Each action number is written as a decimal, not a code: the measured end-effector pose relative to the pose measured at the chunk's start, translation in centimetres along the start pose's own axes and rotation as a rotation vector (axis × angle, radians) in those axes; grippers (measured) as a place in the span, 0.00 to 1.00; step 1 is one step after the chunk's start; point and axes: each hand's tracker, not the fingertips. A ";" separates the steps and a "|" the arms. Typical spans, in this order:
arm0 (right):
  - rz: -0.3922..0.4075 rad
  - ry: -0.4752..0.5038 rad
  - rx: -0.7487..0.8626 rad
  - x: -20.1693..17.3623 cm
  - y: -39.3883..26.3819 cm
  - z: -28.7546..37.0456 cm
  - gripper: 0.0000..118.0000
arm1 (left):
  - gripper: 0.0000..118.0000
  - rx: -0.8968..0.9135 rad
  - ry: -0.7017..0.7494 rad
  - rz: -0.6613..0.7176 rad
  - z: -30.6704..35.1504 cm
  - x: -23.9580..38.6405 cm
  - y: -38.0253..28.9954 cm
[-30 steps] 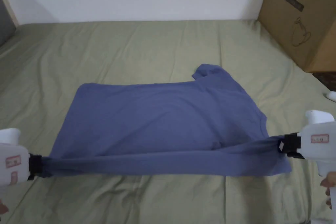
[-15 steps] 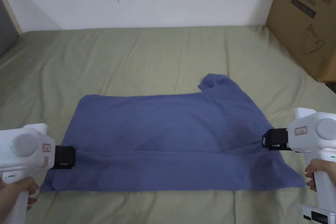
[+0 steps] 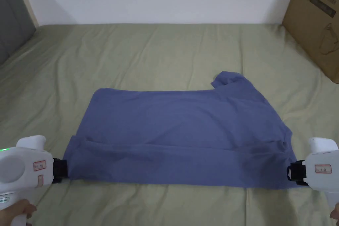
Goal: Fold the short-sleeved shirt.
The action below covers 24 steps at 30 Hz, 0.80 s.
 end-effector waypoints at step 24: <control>-0.193 -0.023 -0.119 5.1 -0.6 -5.6 0.37 | 0.04 -0.091 -0.026 -0.004 -4.7 0.4 1.3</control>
